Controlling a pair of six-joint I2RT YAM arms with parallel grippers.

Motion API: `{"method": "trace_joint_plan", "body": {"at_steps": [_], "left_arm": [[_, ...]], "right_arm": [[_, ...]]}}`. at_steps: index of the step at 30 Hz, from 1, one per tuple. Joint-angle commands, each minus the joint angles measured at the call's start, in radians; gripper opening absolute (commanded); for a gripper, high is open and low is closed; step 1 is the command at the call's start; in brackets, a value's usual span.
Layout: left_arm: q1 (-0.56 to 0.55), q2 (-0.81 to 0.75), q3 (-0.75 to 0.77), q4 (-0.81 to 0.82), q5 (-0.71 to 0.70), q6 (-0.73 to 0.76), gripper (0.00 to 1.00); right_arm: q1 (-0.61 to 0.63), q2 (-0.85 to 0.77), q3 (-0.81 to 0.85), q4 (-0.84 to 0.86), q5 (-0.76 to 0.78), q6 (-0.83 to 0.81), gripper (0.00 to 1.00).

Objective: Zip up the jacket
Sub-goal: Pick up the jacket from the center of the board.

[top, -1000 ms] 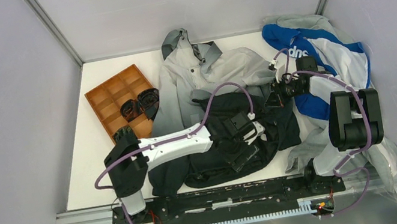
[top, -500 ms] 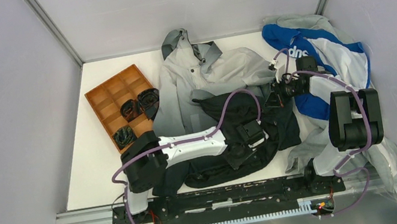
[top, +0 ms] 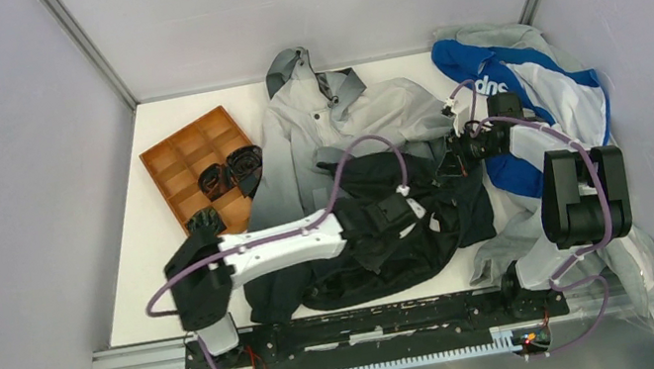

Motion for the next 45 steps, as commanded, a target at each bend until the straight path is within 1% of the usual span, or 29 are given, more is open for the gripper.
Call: {"method": "trace_joint_plan", "body": {"at_steps": [1, 6, 9, 12, 15, 19, 21, 23, 25, 28, 36, 45], "left_arm": [[0.073, -0.215, -0.068, -0.041, 0.012, -0.133, 0.02], [0.232, -0.464, -0.178, -0.043, 0.101, -0.268, 0.02], [0.321, -0.605, -0.209, -0.072, 0.107, -0.342, 0.02], [0.391, -0.725, -0.207, -0.119, 0.072, -0.395, 0.02], [0.427, -0.810, -0.179, -0.164, 0.008, -0.417, 0.02], [0.437, -0.874, -0.123, -0.218, -0.082, -0.437, 0.02], [0.437, -0.905, -0.100, -0.216, -0.116, -0.452, 0.02], [0.437, -0.952, -0.104, -0.185, -0.118, -0.451, 0.02], [0.437, -0.984, -0.124, -0.138, -0.082, -0.444, 0.02], [0.437, -1.011, -0.176, -0.064, 0.010, -0.434, 0.02], [0.437, -1.028, -0.382, 0.164, 0.327, -0.445, 0.02], [0.437, -0.973, -0.522, 0.258, 0.471, -0.474, 0.02]], "right_arm": [[-0.003, -0.038, -0.011, 0.035, 0.060, 0.013, 0.00], [-0.003, -0.055, -0.026, 0.065, 0.112, 0.035, 0.00], [-0.004, -0.056, -0.031, 0.072, 0.126, 0.042, 0.00], [-0.003, -0.057, -0.034, 0.078, 0.128, 0.045, 0.00], [-0.004, -0.057, -0.035, 0.079, 0.123, 0.047, 0.00], [-0.004, -0.056, -0.034, 0.078, 0.117, 0.048, 0.00], [-0.005, -0.058, -0.036, 0.078, 0.114, 0.048, 0.00], [-0.004, -0.060, -0.037, 0.078, 0.111, 0.047, 0.00], [-0.004, -0.061, -0.040, 0.079, 0.108, 0.047, 0.00], [-0.003, -0.062, -0.039, 0.076, 0.103, 0.045, 0.00], [-0.004, -0.066, -0.041, 0.069, 0.093, 0.036, 0.01], [-0.003, -0.059, -0.034, 0.064, 0.079, 0.033, 0.02]]}}
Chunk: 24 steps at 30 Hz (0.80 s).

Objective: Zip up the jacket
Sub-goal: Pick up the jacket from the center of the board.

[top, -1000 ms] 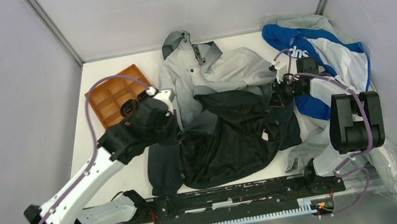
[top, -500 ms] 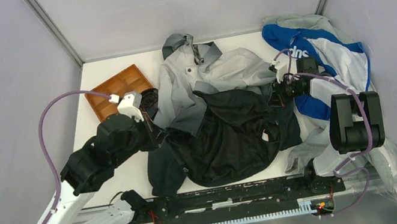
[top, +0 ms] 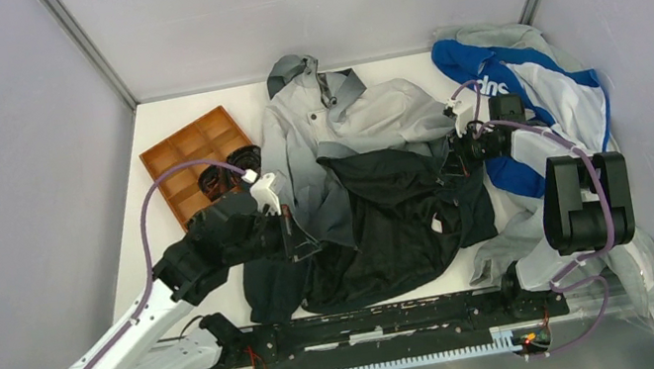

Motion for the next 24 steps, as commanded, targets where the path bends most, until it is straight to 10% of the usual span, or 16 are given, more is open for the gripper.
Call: {"method": "trace_joint_plan", "body": {"at_steps": [1, 24], "left_arm": [[0.002, 0.033, -0.058, 0.135, 0.132, -0.056, 0.02], [-0.001, 0.318, -0.187, 0.372, 0.340, -0.028, 0.02]], "right_arm": [[-0.004, -0.020, 0.003, 0.004, -0.020, -0.004, 0.02], [-0.004, -0.012, 0.025, -0.049, -0.073, -0.064, 0.18]]}}
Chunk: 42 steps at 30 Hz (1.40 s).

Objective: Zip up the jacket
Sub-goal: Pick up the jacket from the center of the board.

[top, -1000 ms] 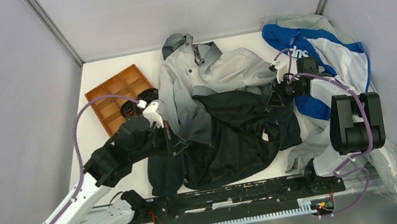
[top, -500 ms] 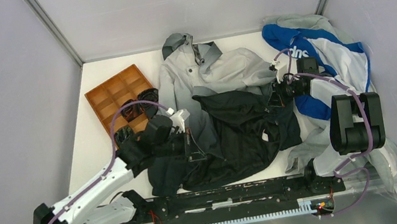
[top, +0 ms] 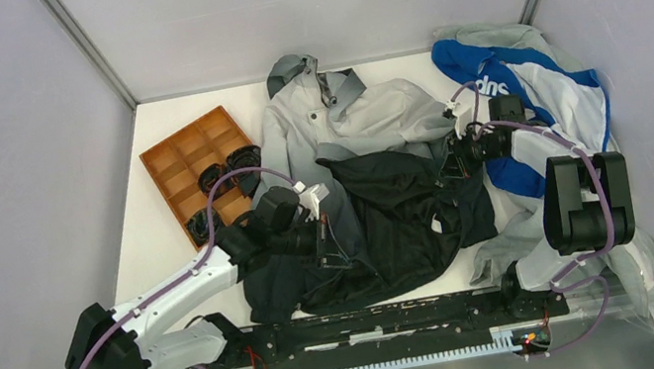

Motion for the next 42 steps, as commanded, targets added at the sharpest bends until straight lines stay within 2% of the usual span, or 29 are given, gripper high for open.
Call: {"method": "trace_joint_plan", "body": {"at_steps": [1, 10, 17, 23, 29, 34, 37, 40, 42], "left_arm": [[-0.001, 0.002, -0.007, 0.036, 0.031, 0.025, 0.02], [0.000, 0.000, -0.018, 0.067, 0.033, 0.016, 0.02], [-0.001, -0.001, -0.024, 0.097, 0.046, 0.008, 0.02], [0.000, -0.021, -0.042, 0.130, 0.058, -0.004, 0.02], [-0.001, -0.048, -0.057, 0.160, 0.058, -0.015, 0.02], [-0.001, -0.057, -0.062, 0.160, 0.044, -0.024, 0.02], [-0.001, -0.065, -0.068, 0.162, 0.036, -0.039, 0.02], [-0.002, -0.068, -0.070, 0.170, 0.029, -0.050, 0.02], [0.000, -0.069, -0.063, 0.171, 0.023, -0.052, 0.02]], "right_arm": [[-0.004, -0.010, 0.032, -0.030, -0.033, -0.033, 0.20], [-0.005, -0.037, 0.104, -0.109, 0.005, -0.096, 0.39], [-0.005, -0.074, 0.152, -0.177, 0.037, -0.152, 0.47], [-0.005, -0.123, 0.251, -0.270, 0.044, -0.225, 0.50], [0.020, -0.168, 0.256, -0.326, -0.129, -0.254, 0.51], [0.157, -0.249, 0.136, -0.266, -0.236, -0.279, 0.51], [0.244, -0.335, 0.044, -0.230, -0.317, -0.410, 0.56], [0.301, -0.406, -0.011, -0.285, -0.393, -0.640, 0.70], [0.342, -0.430, -0.031, -0.322, -0.414, -0.729, 0.76]]}}
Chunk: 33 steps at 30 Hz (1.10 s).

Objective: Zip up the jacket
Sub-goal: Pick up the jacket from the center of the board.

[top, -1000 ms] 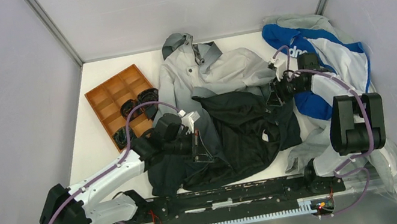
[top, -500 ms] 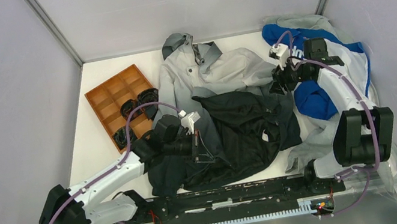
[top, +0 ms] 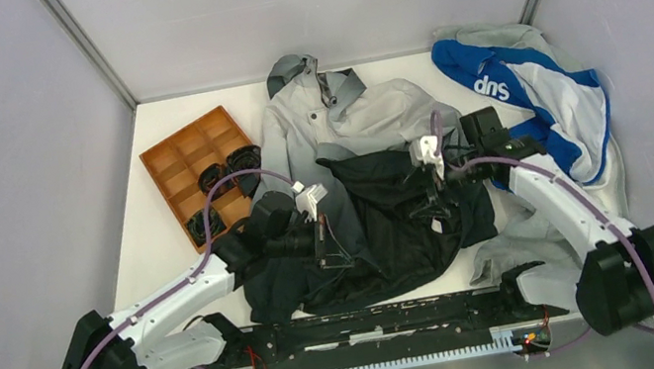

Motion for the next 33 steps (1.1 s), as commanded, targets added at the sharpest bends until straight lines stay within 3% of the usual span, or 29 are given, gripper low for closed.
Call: {"method": "trace_joint_plan", "body": {"at_steps": [1, 4, 9, 13, 16, 24, 28, 30, 33], "left_arm": [[-0.001, -0.019, 0.008, 0.046, -0.004, -0.040, 0.02], [-0.001, -0.018, 0.011, 0.054, -0.007, -0.047, 0.02], [-0.001, -0.019, 0.015, 0.057, -0.012, -0.062, 0.02], [-0.001, -0.024, 0.022, 0.055, -0.021, -0.065, 0.02], [-0.001, -0.024, 0.032, 0.048, -0.028, -0.061, 0.02], [0.000, -0.032, 0.052, 0.036, -0.046, -0.060, 0.02], [-0.002, -0.044, 0.045, 0.041, -0.048, -0.071, 0.02], [-0.001, -0.052, 0.037, 0.042, -0.048, -0.075, 0.02], [0.000, -0.061, 0.022, 0.040, -0.046, -0.085, 0.02]], "right_arm": [[0.092, -0.080, -0.038, -0.044, -0.123, -0.281, 0.77], [0.221, -0.095, -0.071, -0.001, -0.061, -0.219, 0.76], [0.452, -0.197, -0.220, 0.370, 0.153, 0.116, 0.77], [0.628, -0.223, -0.302, 0.567, 0.347, 0.333, 0.76], [0.685, -0.232, -0.355, 0.669, 0.458, 0.440, 0.72], [0.754, -0.219, -0.420, 0.744, 0.621, 0.573, 0.58], [0.752, -0.221, -0.429, 0.757, 0.712, 0.590, 0.37], [0.750, -0.225, -0.414, 0.752, 0.723, 0.571, 0.20], [0.748, -0.225, -0.378, 0.743, 0.723, 0.526, 0.03]]}}
